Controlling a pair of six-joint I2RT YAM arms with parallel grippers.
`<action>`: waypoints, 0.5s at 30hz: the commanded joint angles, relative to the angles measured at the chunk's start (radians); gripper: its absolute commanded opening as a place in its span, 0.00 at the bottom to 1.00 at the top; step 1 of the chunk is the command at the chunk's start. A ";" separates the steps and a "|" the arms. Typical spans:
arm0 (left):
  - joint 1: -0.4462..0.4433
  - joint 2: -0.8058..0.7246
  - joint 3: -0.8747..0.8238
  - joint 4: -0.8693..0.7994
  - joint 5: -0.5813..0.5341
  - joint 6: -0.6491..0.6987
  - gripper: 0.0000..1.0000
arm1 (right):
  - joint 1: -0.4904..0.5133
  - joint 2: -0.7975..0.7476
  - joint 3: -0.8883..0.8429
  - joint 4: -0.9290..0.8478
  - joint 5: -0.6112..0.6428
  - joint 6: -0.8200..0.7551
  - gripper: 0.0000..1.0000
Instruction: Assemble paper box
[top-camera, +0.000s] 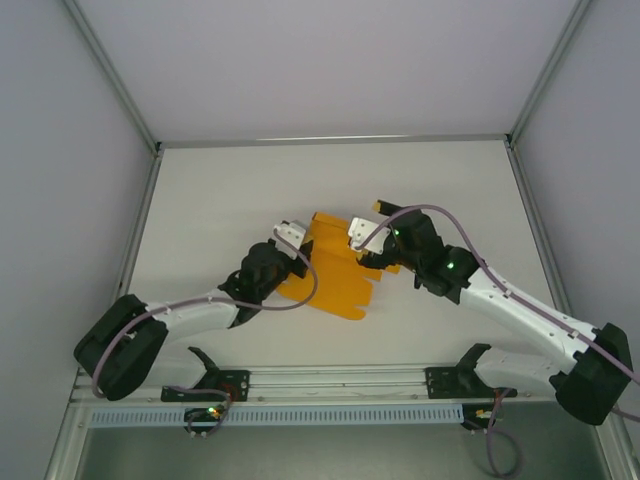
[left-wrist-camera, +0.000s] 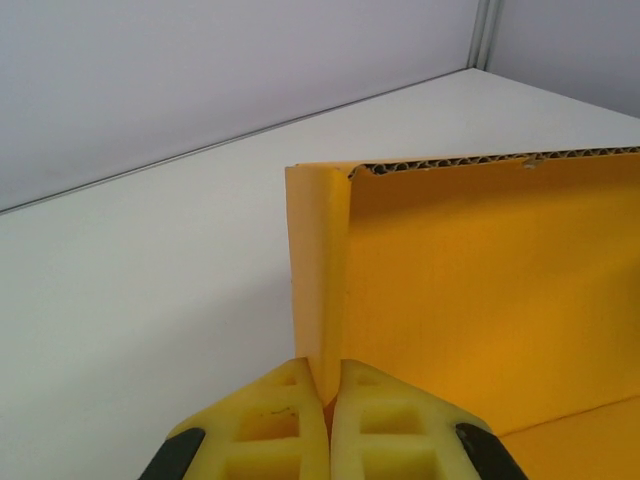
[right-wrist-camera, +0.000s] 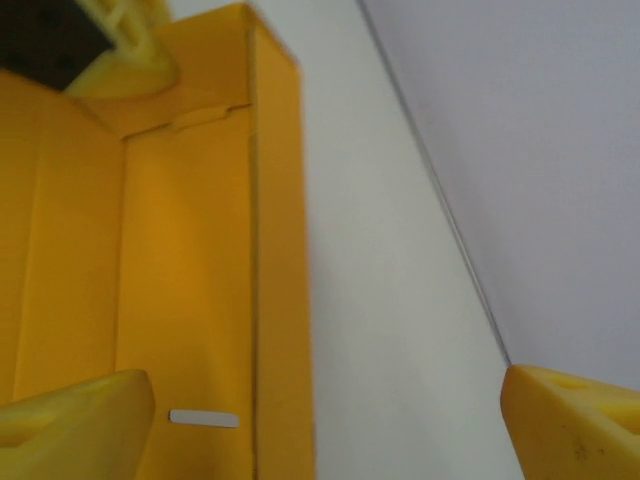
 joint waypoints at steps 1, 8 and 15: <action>-0.015 -0.029 0.033 -0.070 -0.025 -0.014 0.00 | 0.008 0.029 -0.010 0.036 0.006 -0.004 0.74; -0.041 -0.038 0.048 -0.098 -0.029 -0.020 0.00 | 0.014 0.107 0.015 0.117 -0.009 -0.043 0.61; -0.051 -0.050 0.063 -0.117 -0.059 -0.035 0.00 | 0.025 0.179 0.037 0.079 0.015 -0.049 0.36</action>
